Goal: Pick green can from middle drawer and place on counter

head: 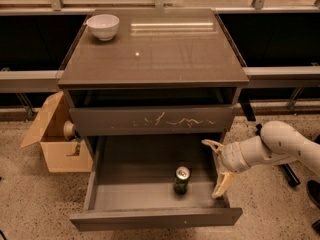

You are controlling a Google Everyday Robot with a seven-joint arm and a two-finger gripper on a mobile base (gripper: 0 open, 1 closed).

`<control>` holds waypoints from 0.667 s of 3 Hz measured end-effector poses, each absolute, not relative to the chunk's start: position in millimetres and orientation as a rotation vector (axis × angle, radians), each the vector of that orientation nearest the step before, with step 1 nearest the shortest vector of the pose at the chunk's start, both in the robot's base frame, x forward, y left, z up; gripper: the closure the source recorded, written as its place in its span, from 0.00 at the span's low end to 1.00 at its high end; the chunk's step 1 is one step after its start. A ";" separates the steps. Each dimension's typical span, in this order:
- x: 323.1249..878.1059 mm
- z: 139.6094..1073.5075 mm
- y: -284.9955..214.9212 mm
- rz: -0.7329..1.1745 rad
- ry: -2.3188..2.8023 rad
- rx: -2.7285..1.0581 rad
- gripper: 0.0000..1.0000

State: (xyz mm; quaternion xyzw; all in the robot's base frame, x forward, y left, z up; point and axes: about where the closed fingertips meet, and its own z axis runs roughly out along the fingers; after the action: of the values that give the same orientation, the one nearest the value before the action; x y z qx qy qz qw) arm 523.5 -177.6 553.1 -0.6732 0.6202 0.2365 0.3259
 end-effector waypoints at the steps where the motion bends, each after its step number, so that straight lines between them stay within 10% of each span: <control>1: 527.9 534.1 -170.3 0.657 1.584 -1.747 0.00; 2: 530.6 514.9 -163.8 0.693 1.560 -1.741 0.00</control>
Offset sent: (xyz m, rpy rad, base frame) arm 0.0116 0.0176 -0.0611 0.1067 0.0146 0.0490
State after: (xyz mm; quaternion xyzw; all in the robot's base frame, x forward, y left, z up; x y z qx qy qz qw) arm 530.6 -163.8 514.9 -0.6703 0.6006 0.2670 0.3445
